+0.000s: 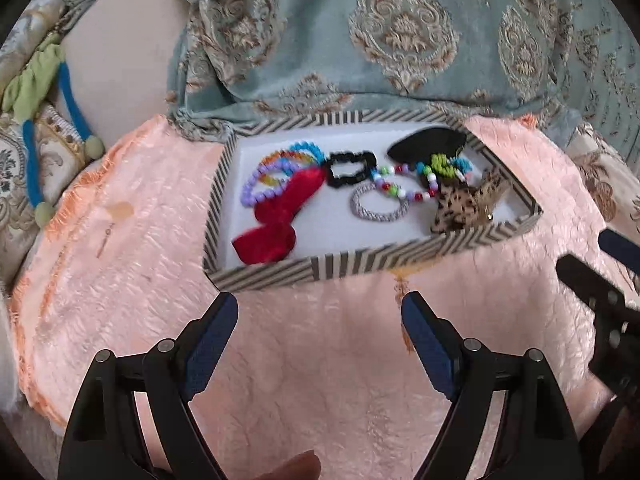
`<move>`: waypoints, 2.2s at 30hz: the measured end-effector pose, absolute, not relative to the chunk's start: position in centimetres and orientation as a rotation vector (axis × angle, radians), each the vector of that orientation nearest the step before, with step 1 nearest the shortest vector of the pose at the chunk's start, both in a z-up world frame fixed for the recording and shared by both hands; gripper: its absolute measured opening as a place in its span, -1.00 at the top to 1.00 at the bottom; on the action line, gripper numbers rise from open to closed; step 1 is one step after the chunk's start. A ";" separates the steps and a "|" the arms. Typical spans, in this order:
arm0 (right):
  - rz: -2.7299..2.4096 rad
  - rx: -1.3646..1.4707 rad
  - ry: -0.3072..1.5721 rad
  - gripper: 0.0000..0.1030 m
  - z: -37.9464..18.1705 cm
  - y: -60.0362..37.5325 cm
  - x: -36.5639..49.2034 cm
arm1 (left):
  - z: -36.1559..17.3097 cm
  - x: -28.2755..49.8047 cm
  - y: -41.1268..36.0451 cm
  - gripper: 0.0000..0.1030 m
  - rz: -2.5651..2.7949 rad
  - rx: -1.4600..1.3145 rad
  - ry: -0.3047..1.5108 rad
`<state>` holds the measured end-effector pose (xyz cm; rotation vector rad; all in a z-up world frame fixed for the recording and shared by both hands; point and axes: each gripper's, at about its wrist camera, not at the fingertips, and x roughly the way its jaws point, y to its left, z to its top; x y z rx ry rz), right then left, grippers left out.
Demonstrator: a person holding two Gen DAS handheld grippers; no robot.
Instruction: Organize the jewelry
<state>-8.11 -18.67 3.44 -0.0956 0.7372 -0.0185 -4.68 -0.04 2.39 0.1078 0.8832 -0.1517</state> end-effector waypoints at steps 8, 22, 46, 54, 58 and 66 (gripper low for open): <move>-0.030 -0.053 0.772 -0.37 2.7 -19.0 -7.2 | 2.9 -5.3 0.2 -0.35 -0.174 0.100 0.869; -0.037 -0.075 0.745 -0.37 3.2 -18.8 -7.8 | 3.5 -5.7 -0.1 -0.35 -0.170 0.124 0.825; -0.034 -0.078 0.739 -0.37 3.3 -18.8 -7.9 | 3.6 -6.0 -0.2 -0.35 -0.179 0.112 0.820; -0.036 -0.075 0.735 -0.37 3.3 -18.8 -7.9 | 3.6 -6.0 -0.2 -0.35 -0.177 0.113 0.820; -0.035 -0.078 0.735 -0.36 3.4 -18.7 -7.9 | 3.6 -6.0 -0.2 -0.35 -0.178 0.113 0.820; -0.034 -0.080 0.732 -0.36 3.4 -18.6 -8.0 | 3.7 -6.0 -0.2 -0.35 -0.177 0.112 0.818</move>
